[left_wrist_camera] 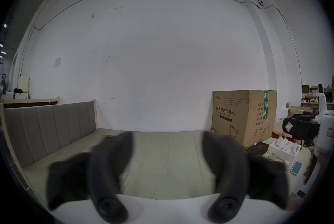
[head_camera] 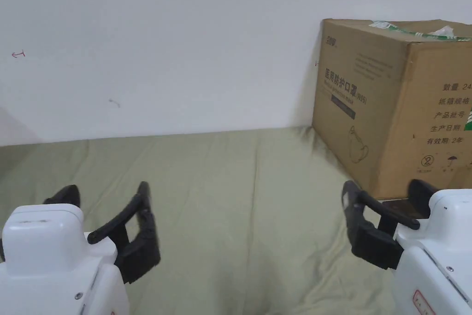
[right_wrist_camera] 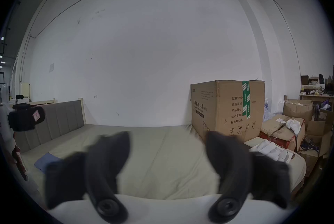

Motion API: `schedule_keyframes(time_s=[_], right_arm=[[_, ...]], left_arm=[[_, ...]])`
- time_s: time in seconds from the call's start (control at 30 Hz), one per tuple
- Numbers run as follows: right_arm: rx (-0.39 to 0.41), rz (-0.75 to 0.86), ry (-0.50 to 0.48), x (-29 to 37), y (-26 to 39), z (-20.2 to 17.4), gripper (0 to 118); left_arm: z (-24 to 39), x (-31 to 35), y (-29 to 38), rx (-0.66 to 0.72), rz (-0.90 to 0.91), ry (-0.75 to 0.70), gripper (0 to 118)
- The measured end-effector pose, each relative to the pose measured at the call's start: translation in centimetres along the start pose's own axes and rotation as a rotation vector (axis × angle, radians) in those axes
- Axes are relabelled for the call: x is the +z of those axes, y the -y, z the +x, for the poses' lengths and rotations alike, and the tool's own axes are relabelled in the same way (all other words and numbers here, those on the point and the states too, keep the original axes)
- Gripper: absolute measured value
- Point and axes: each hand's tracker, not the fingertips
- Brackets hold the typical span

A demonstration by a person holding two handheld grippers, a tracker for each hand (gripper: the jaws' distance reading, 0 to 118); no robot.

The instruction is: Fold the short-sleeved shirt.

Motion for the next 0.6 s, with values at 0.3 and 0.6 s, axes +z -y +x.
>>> schedule_keyframes(time_s=[0.3,0.6], right_arm=[[0.025,-0.005,-0.003,-0.3,-0.2,-0.4,118],[0.044,-0.029,-0.011,-0.8,-0.3,-1.1,118]], left_arm=[[1.0,0.0,-0.2,-0.079,0.014,0.025,118],[0.5,-0.5,0.1,-0.068,0.005,0.003,118]])
